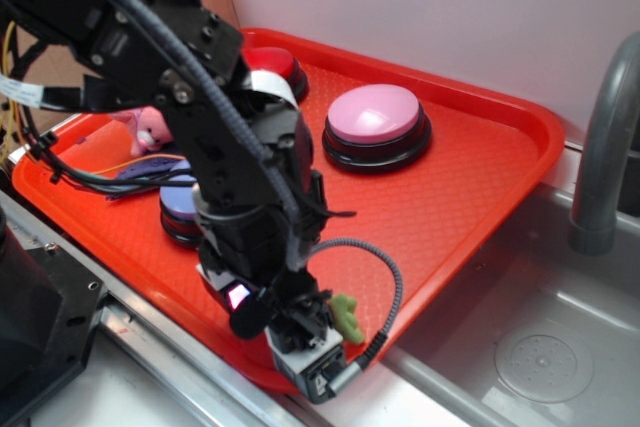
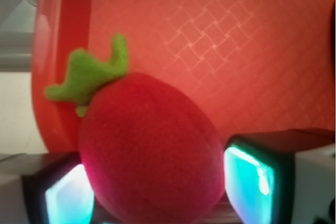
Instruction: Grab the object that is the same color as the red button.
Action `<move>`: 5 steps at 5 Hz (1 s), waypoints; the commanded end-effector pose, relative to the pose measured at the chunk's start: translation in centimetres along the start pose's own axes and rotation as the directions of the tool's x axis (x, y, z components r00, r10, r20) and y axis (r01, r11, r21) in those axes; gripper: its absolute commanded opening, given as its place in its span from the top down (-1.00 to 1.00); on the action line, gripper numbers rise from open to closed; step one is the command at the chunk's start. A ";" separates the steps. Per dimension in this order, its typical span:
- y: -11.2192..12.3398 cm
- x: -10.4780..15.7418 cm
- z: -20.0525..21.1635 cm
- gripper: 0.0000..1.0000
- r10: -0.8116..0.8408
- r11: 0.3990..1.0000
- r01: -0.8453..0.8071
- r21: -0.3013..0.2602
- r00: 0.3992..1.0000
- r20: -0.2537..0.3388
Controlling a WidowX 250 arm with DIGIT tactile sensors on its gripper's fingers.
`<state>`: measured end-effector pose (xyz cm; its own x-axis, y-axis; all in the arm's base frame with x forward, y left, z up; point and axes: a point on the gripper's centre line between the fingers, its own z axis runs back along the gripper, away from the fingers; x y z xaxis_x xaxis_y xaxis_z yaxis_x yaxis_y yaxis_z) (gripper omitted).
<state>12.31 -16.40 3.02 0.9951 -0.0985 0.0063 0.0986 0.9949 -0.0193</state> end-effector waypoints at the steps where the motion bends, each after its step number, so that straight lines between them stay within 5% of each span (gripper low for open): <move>1: 0.2 -0.3 1.5 1.00 0.056 0.998 -0.055 -0.013 0.998 0.038; 3: 2.9 1.0 6.1 1.00 0.128 0.991 -0.122 -0.056 0.984 0.125; 5: 10.0 2.3 12.4 1.00 0.266 0.964 -0.264 -0.037 0.946 0.186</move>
<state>15.47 -5.99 14.06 0.9724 0.1765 0.1525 -0.1728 0.9842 -0.0374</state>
